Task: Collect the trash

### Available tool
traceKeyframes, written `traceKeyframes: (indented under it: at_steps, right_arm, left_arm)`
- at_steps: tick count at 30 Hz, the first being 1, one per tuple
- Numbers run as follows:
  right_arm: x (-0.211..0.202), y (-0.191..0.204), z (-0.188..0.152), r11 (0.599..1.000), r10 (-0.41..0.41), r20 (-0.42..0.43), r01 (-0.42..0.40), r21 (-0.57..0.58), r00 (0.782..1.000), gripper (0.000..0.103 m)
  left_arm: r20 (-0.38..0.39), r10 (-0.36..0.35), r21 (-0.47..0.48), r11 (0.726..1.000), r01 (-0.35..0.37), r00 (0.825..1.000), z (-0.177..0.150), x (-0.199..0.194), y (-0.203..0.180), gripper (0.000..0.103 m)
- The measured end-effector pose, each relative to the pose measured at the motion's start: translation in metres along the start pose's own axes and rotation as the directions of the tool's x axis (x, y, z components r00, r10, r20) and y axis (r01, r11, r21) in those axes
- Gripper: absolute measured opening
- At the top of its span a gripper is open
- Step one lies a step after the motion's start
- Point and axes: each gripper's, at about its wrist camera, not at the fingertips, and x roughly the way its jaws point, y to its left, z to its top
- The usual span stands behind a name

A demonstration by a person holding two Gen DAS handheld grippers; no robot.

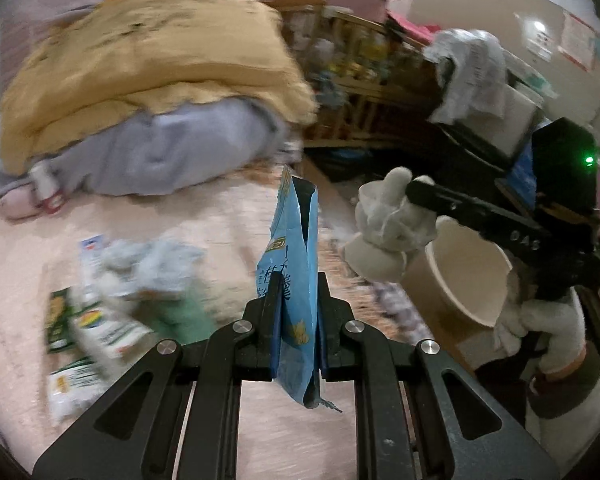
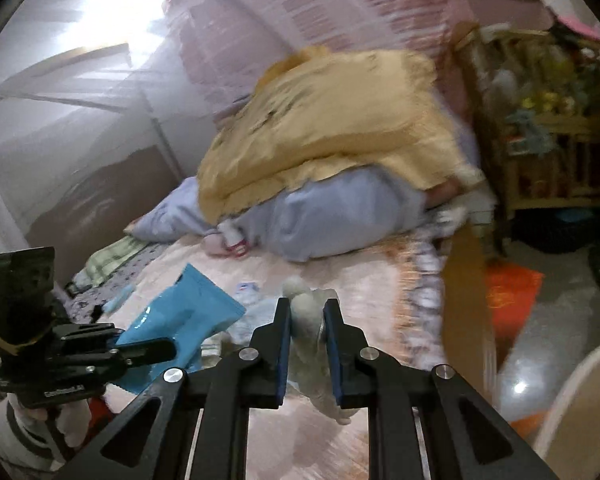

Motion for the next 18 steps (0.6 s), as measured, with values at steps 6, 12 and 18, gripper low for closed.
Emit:
traceKeyframes:
  at_steps: [6, 12, 18]
  right_arm:
    - [-0.073, -0.055, -0.013, 0.989, -0.14, 0.035, 0.138, 0.052, 0.99, 0.015]
    - [-0.123, -0.114, -0.037, 0.955, -0.266, 0.03, 0.259, 0.143, 0.963, 0.015]
    - [-0.151, -0.158, -0.058, 0.917, -0.344, 0.014, 0.333, 0.221, 0.939, 0.015]
  left_arm:
    - [-0.039, -0.116, 0.067, 0.991, 0.119, 0.992, 0.011, 0.041, -0.073, 0.011]
    - [-0.083, -0.176, 0.123, 0.975, 0.185, 0.981, 0.017, 0.076, -0.132, 0.011]
    - [-0.132, -0.254, 0.131, 0.954, 0.271, 0.958, 0.019, 0.111, -0.175, 0.012]
